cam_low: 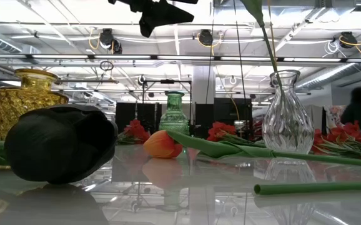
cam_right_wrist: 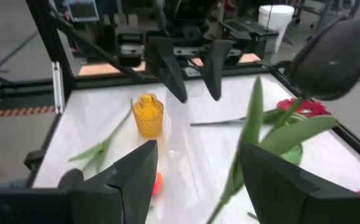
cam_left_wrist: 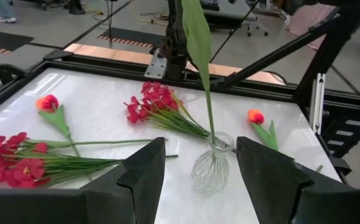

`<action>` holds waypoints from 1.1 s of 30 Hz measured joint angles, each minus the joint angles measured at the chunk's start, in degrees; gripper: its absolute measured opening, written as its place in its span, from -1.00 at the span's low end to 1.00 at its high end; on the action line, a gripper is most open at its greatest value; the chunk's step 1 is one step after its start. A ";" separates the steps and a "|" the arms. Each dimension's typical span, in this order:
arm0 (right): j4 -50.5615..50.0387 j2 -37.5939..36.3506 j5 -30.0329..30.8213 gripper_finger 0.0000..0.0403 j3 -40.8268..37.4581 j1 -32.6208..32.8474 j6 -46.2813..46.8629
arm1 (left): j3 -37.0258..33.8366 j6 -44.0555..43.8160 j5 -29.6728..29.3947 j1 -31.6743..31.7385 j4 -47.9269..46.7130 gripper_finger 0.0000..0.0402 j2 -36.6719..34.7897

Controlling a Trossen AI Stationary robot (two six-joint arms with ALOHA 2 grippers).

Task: Sort flowers into vase by color
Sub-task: Put bottom black flower into the transparent vase

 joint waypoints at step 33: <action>-6.43 -0.02 -3.00 0.09 1.36 -0.07 -1.96 | 11.96 -15.84 -5.60 -31.66 -25.14 -0.08 15.72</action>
